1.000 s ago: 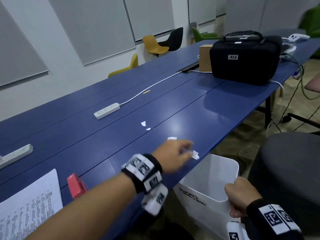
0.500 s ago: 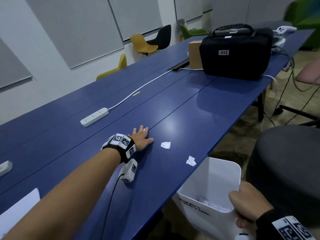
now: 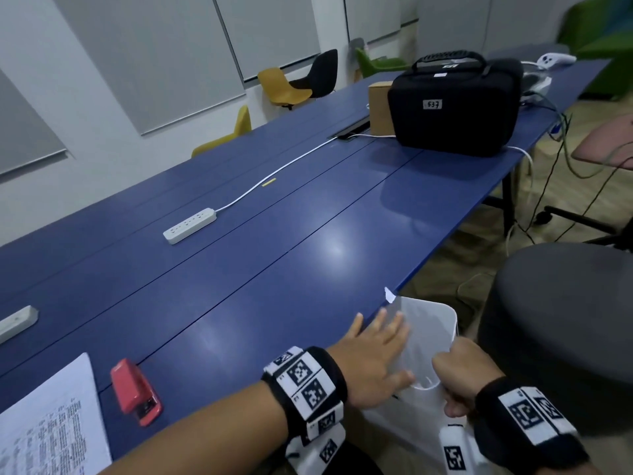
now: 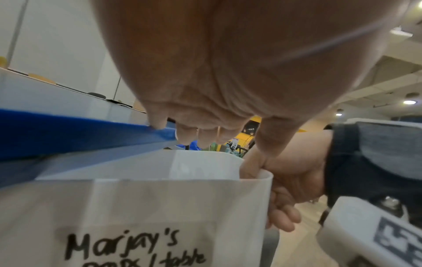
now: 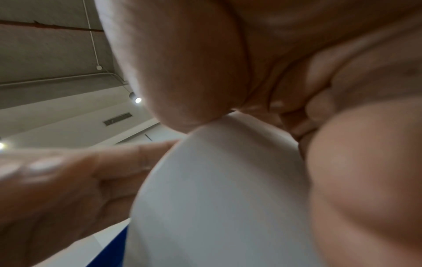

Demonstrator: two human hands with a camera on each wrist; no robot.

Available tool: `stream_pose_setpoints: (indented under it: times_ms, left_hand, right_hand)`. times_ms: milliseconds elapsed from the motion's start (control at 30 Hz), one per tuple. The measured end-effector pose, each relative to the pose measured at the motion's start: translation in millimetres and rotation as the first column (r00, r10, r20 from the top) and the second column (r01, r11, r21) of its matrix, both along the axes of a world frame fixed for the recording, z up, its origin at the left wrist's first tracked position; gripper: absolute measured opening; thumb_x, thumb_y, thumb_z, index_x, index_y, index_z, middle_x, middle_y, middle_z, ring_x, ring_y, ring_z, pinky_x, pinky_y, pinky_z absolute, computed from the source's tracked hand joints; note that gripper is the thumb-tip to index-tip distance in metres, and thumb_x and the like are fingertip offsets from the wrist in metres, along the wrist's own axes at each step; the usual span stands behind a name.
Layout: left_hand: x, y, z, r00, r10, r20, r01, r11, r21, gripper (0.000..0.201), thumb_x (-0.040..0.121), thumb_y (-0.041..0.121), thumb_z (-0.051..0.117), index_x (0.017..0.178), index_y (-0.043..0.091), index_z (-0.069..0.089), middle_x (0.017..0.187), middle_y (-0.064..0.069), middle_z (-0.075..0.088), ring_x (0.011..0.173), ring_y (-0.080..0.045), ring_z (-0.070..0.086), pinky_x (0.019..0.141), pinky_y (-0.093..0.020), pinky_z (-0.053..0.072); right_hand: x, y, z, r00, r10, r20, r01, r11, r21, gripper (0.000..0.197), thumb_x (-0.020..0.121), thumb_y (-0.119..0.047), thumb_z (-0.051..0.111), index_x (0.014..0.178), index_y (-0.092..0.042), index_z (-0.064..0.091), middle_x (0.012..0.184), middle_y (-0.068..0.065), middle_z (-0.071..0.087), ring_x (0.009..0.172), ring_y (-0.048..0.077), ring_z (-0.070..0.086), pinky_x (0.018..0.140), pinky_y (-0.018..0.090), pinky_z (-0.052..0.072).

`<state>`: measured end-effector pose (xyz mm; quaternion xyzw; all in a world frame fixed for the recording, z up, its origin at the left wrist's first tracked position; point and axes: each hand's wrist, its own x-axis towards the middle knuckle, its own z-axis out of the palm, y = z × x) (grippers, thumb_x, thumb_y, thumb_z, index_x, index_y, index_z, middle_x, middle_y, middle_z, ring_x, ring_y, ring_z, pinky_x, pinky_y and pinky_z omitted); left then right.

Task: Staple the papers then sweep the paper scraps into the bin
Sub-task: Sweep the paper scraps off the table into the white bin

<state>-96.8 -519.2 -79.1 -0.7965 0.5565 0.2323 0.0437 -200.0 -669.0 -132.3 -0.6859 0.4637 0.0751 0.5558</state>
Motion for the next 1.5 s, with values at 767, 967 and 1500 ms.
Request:
stream_pose_setpoints:
  times_ms: [767, 967, 1500]
  left_hand:
    - [169, -9, 8, 0.86, 0.497, 0.114, -0.5, 0.866, -0.004, 0.068, 0.102, 0.039, 0.038, 0.156, 0.009, 0.009, 0.166, -0.005, -0.003, 0.153, -0.028, -0.002, 0.121, -0.049, 0.015]
    - [74, -11, 10, 0.979, 0.175, 0.107, -0.177, 0.984, 0.008, 0.069, 0.101, 0.042, 0.033, 0.157, 0.014, 0.002, 0.166, -0.001, -0.008, 0.153, -0.024, -0.006, 0.123, -0.046, 0.008]
    - [-3, 15, 13, 0.97, 0.201, -0.134, -0.241, 0.83, -0.502, 0.015, 0.093, 0.031, 0.056, 0.092, 0.023, 0.068, 0.111, 0.009, 0.07, 0.103, -0.009, 0.063, 0.092, -0.035, 0.052]
  right_hand:
    - [7, -8, -10, 0.995, 0.041, -0.086, -0.045, 0.998, -0.038, 0.035, 0.088, -0.01, 0.046, 0.123, -0.012, 0.05, 0.098, 0.025, 0.062, 0.06, 0.033, 0.056, 0.04, 0.025, 0.047]
    - [3, -6, -6, 0.998, 0.014, -0.054, -0.014, 1.0, -0.006, 0.036, 0.087, -0.008, 0.045, 0.122, -0.009, 0.051, 0.087, 0.021, 0.057, 0.046, 0.027, 0.052, 0.04, 0.025, 0.044]
    - [-10, -3, -35, 0.998, -0.059, 0.022, 0.059, 0.998, -0.005, 0.042, 0.077, -0.005, 0.042, 0.115, 0.002, 0.057, 0.087, 0.027, 0.064, 0.037, 0.034, 0.062, 0.041, 0.032, 0.052]
